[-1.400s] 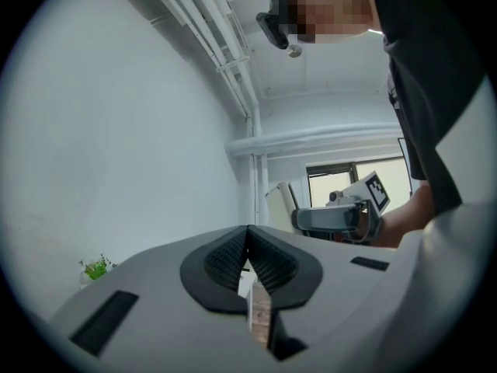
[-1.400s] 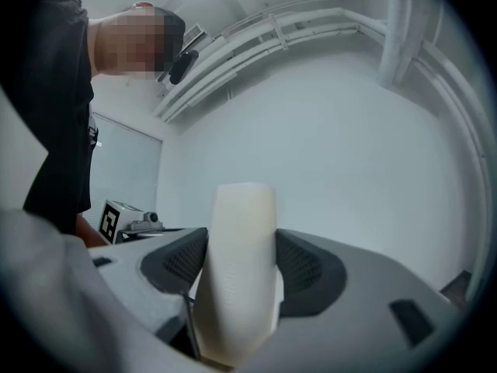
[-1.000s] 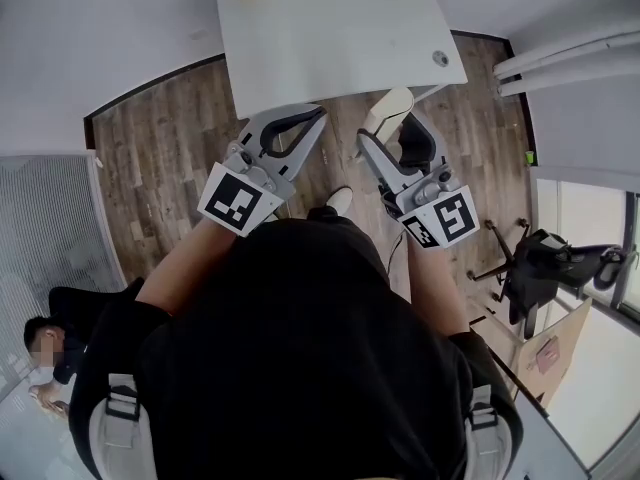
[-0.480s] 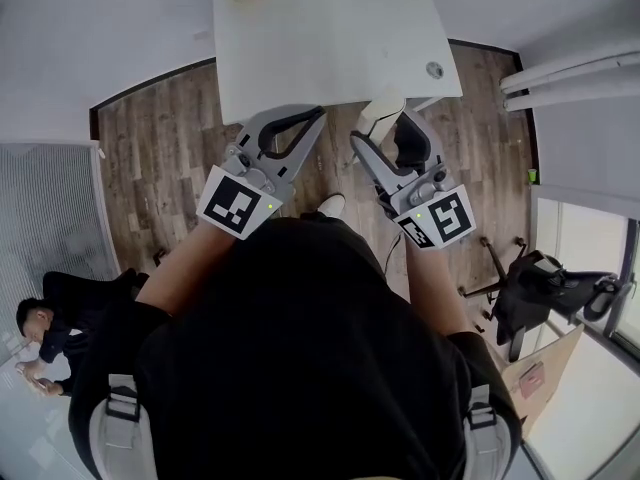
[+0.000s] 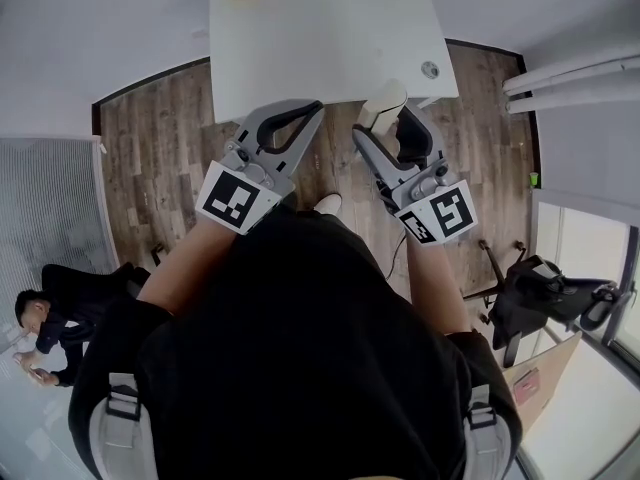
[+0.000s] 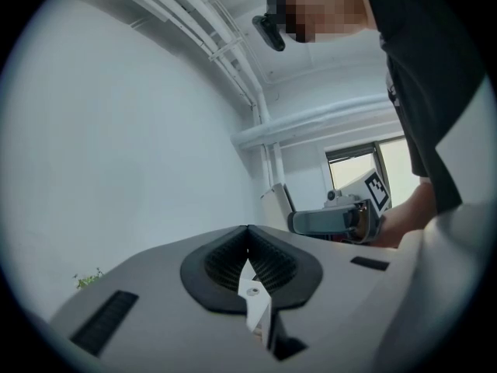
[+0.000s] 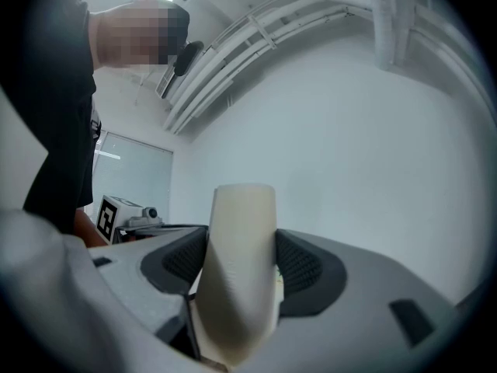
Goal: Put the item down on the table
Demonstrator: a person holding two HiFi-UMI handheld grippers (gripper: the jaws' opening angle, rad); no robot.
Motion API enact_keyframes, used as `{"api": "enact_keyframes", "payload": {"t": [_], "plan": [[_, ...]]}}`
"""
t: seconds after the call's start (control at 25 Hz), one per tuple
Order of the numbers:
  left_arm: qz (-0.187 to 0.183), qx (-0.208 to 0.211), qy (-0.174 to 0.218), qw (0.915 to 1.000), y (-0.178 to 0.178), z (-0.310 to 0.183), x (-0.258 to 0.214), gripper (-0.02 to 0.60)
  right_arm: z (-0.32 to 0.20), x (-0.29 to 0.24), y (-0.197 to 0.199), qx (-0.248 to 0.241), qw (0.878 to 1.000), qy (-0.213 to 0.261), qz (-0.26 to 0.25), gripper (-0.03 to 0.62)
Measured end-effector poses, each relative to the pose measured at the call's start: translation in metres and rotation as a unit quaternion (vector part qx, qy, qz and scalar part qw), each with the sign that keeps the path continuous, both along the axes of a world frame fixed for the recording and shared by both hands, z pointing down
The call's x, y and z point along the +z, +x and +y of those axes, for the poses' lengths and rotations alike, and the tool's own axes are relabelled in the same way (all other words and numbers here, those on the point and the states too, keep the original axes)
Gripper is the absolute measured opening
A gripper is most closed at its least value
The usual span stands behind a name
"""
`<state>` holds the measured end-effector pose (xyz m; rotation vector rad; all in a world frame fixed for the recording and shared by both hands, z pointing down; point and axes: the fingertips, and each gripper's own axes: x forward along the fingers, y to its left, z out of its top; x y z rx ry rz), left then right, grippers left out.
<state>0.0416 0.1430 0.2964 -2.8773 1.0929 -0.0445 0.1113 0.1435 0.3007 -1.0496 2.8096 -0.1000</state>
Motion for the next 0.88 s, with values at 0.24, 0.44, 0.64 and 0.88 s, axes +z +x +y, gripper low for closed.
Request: {"api": "enact_keyframes", "payload": {"t": [0.24, 0.44, 0.64, 0.88], "plan": [[0.0, 0.007, -0.001, 1.0, 0.003, -0.02, 0.004, -0.006, -0.014, 0.007, 0.006, 0.012, 1.0, -0.005, -0.004, 0.282], [0.009, 0.02, 0.004, 0.9998, 0.009, -0.041, 0.004, -0.005, -0.033, 0.008, 0.01, 0.023, 1.0, -0.003, 0.007, 0.282], [0.014, 0.035, 0.001, 0.9993, 0.01, -0.07, 0.004, -0.006, -0.062, 0.005, 0.009, 0.035, 0.999, -0.004, 0.018, 0.282], [0.02, 0.041, -0.007, 0.9989, -0.001, -0.131, 0.008, -0.006, -0.123, 0.004, -0.003, 0.039, 0.999, -0.009, 0.029, 0.282]]}}
